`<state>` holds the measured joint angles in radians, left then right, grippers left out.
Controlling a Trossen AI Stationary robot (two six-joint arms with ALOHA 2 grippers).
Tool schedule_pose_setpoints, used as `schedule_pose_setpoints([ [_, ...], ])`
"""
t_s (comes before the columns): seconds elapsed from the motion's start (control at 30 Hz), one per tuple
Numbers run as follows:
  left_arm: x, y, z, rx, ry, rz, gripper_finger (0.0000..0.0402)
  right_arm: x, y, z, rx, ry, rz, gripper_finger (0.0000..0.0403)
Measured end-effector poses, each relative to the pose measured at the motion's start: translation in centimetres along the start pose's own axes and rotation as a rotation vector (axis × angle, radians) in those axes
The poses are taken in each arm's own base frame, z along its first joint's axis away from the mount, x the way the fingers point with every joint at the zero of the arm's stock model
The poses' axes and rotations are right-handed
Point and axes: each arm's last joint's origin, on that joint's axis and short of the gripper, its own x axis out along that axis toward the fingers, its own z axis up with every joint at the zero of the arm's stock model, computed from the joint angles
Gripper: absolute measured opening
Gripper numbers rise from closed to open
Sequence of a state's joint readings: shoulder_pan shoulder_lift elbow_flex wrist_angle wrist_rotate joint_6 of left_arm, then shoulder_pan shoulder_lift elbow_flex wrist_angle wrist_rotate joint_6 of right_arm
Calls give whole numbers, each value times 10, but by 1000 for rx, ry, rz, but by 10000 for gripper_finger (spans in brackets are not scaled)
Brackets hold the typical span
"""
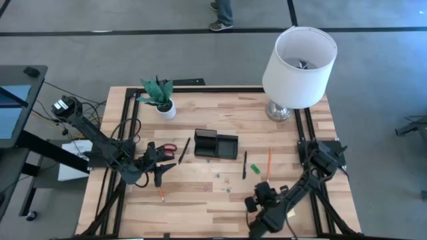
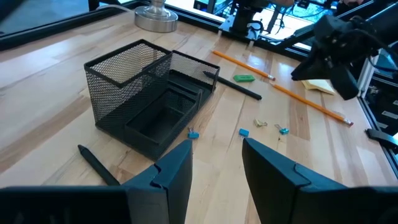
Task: Pick and place office supplies into organizer
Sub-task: Put the top right orange pencil into the black desk organizer
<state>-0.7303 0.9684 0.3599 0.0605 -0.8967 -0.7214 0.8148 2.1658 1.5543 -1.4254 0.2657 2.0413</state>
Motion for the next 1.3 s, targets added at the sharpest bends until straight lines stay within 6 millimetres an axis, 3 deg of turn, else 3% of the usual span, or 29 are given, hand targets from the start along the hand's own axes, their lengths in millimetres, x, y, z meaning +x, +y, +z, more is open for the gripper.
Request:
schedule_pose_setpoints([
  [0.23,0,0,0,1,1,1,137,3,0,6,93,-2,-32,102],
  [0.37,0,0,0,2,1,1,137,9,-9,-6,230,-38,-43,103],
  [0.53,0,1,-1,9,5,5,137,31,-8,-21,240,-68,-43,98],
  [0.7,0,1,-1,14,8,8,137,42,-1,-14,258,-103,-101,98],
  [1.0,0,1,-1,8,8,8,137,41,10,0,305,-87,-111,98],
  [1.3,0,1,-1,-19,8,8,137,44,11,0,305,-91,-125,98],
])
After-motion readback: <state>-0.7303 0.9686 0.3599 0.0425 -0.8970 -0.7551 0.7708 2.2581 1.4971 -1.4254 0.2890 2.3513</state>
